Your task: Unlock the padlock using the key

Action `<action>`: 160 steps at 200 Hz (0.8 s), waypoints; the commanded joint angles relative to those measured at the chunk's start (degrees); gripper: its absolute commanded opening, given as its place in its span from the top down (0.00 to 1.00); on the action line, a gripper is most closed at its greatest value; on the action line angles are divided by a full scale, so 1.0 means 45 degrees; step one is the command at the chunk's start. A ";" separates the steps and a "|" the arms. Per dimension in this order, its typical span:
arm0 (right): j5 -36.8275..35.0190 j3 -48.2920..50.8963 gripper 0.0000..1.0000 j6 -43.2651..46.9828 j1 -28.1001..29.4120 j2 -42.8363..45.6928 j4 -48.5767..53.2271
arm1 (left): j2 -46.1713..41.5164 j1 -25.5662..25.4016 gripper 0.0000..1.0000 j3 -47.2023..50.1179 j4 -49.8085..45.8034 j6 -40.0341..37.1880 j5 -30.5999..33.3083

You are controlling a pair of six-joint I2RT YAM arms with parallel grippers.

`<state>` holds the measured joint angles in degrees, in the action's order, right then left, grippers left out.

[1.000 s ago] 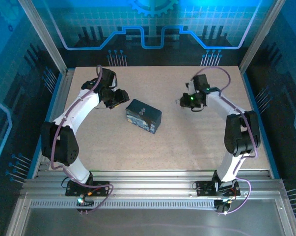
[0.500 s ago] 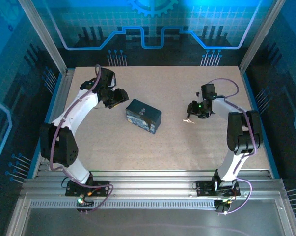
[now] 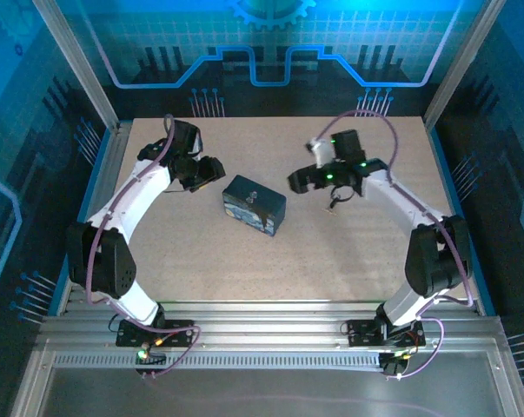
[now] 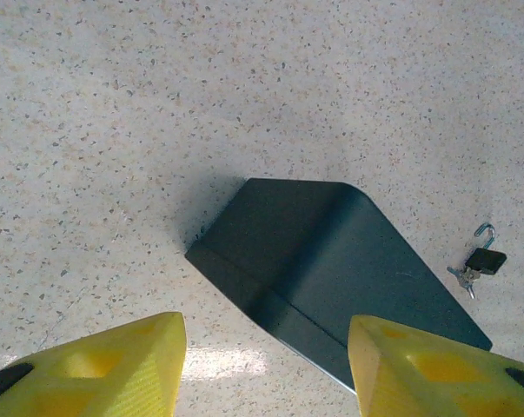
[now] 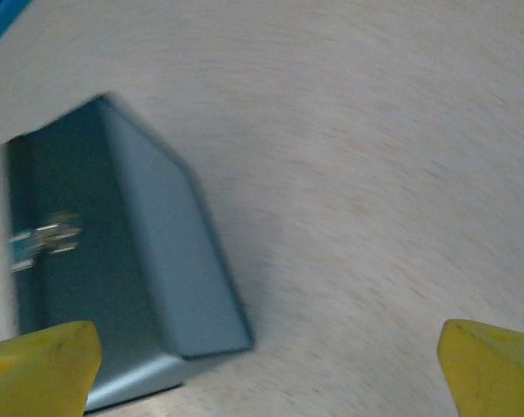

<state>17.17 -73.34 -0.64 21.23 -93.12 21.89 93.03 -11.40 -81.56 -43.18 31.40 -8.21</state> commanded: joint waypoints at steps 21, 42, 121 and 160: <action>-0.0062 -0.0193 0.00 0.3158 0.1801 -0.0221 0.0104 | -0.0517 0.0129 0.47 0.0076 -0.0380 -0.0160 0.0100; -0.0671 -0.0897 0.00 0.3794 0.2334 -0.0912 0.0806 | -0.0514 0.0125 0.47 0.0058 -0.0424 -0.0161 0.0123; -0.1402 -0.1744 0.00 0.3965 0.2913 -0.2194 0.1413 | -0.0514 0.0131 0.47 0.0136 -0.0366 -0.0141 0.0125; -0.2373 -0.2037 0.00 0.4323 0.3149 -0.2746 0.1753 | -0.0537 0.0131 0.47 0.0097 -0.0357 -0.0161 0.0134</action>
<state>9.80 -80.73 16.80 34.02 -103.18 27.55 92.49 -11.40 -81.45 -43.44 31.38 -8.19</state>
